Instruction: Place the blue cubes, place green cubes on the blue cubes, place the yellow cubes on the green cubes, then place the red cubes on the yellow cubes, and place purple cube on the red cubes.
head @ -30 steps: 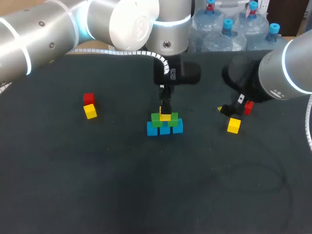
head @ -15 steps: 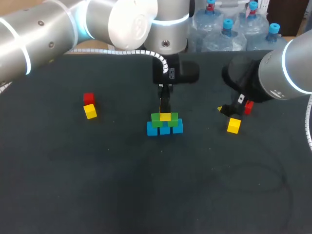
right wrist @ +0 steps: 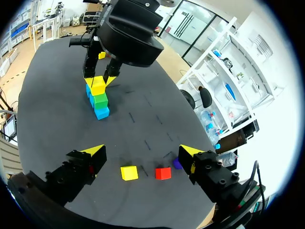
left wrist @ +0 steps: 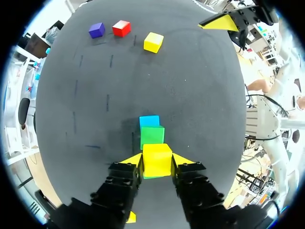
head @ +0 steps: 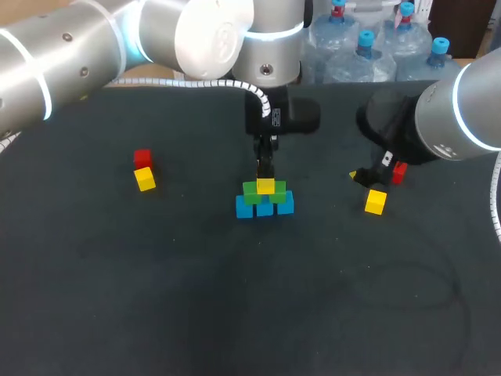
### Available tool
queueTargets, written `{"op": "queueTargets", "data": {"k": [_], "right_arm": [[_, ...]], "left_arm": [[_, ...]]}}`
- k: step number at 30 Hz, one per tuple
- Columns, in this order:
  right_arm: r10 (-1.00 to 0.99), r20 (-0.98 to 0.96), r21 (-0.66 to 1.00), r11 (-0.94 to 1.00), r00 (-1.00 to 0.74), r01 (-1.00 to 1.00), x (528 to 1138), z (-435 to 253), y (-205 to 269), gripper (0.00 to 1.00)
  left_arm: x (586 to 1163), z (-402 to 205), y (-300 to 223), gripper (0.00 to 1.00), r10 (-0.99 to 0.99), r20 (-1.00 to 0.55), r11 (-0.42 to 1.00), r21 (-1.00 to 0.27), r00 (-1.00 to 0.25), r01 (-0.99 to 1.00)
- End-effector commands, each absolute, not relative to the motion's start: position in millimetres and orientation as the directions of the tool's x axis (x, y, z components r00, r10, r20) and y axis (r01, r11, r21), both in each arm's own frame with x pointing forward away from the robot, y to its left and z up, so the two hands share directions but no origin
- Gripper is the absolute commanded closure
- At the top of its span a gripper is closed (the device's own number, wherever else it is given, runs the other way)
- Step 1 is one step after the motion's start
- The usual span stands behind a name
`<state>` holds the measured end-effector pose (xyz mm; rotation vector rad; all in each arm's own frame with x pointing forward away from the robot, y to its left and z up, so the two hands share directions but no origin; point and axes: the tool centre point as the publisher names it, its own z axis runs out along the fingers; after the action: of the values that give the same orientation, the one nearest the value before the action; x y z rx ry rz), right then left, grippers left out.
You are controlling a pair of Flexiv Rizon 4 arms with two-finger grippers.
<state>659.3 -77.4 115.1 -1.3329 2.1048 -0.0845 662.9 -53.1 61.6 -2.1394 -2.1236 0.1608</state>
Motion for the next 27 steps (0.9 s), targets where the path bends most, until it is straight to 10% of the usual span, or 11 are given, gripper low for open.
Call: {"op": "queueTargets", "data": {"k": [1,27], "right_arm": [[-0.829,-0.484,-0.382,0.488,-0.281,-0.785,657.9,112.7,-77.5,0.0],[-0.829,-0.484,-0.382,0.488,-0.281,-0.785,657.9,112.7,-77.5,0.0]], "left_arm": [[665.5,61.1,-54.0,1.0,1.0,0.016,-0.007,-0.167,0.01,0.986],[664.3,60.5,-51.6,1.0,1.0,0.019,0.002,-0.166,0.002,0.986]]}}
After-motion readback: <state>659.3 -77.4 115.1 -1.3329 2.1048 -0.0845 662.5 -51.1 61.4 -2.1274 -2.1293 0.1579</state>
